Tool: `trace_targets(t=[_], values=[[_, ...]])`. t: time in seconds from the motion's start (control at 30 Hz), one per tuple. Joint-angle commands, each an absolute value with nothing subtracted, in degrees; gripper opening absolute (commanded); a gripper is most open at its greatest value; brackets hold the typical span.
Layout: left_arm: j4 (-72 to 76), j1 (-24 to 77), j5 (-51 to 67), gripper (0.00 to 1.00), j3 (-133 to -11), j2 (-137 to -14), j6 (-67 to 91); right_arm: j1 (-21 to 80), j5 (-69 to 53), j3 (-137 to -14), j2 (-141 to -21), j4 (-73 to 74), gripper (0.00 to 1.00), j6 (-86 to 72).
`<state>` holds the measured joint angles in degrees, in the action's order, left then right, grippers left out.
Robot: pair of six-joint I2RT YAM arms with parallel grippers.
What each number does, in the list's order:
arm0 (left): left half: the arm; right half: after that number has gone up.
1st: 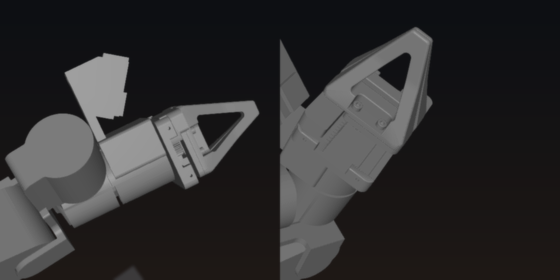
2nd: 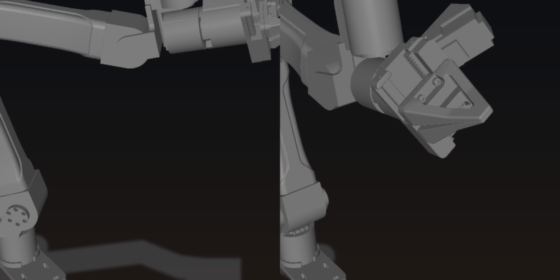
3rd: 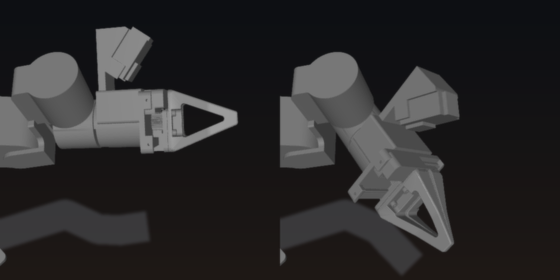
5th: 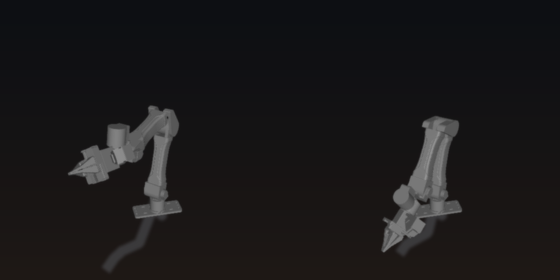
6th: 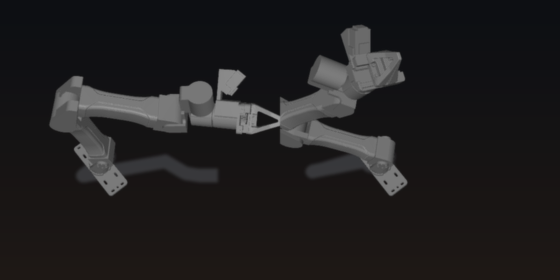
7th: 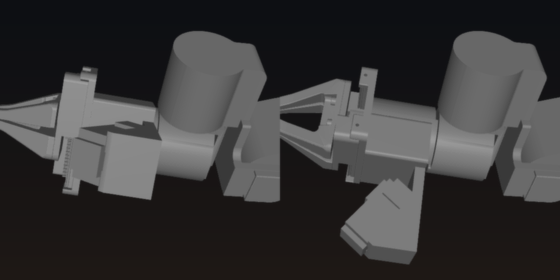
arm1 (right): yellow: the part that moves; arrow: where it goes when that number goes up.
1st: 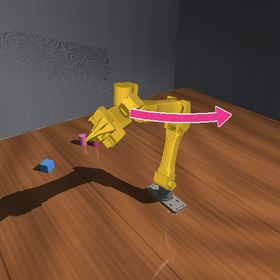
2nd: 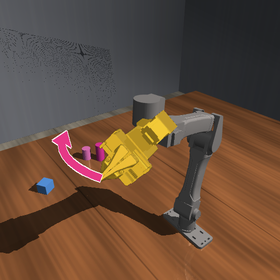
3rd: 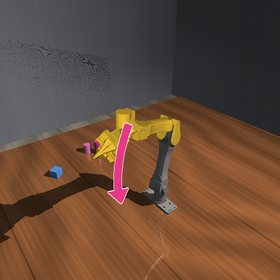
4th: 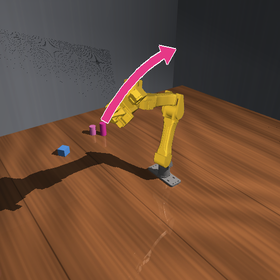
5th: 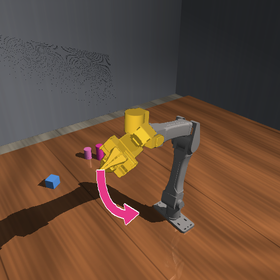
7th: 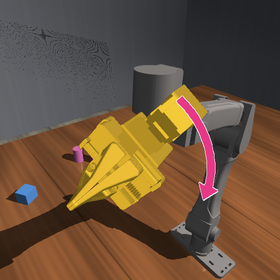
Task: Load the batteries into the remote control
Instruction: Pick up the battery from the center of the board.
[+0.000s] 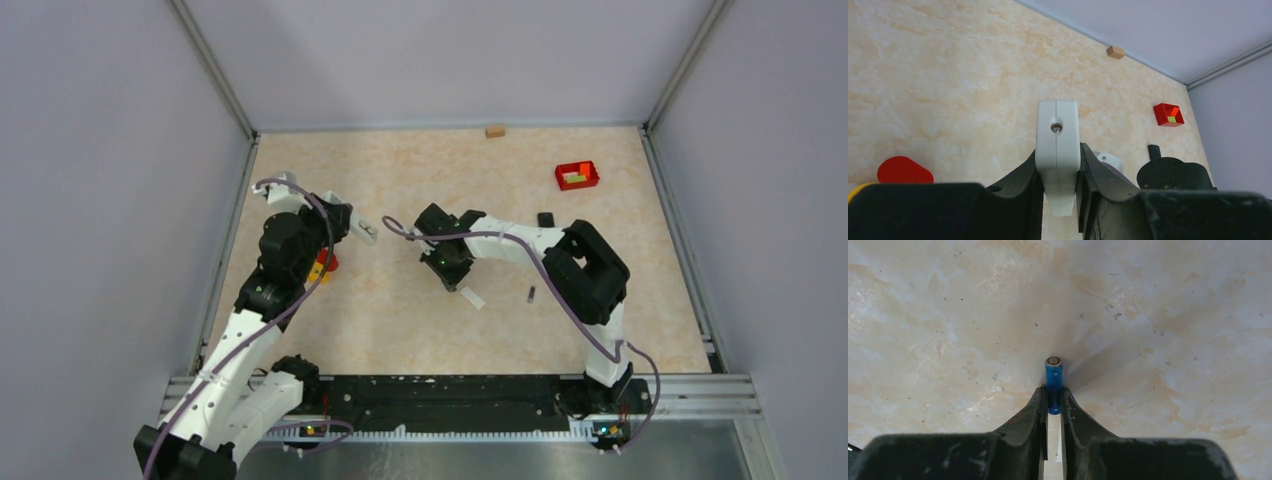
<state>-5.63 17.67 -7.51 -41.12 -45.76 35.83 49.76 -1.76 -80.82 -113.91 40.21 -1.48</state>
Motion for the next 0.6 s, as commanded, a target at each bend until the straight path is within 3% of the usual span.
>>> trace_targets(t=[0.0,0.27,0.57], values=[[-3.18,17.67,-5.75,0.00,-41.46,-45.92,35.76,50.54,2.60,-81.58,-113.36,37.34,0.06,-4.83],[0.39,17.67,10.10,0.00,-41.13,-51.76,35.24,49.03,5.99,-79.60,-101.00,35.71,0.06,-13.44],[13.33,17.96,33.89,0.00,-42.74,-65.82,46.45,47.26,-4.73,-77.73,-84.91,37.15,0.07,-16.75]])
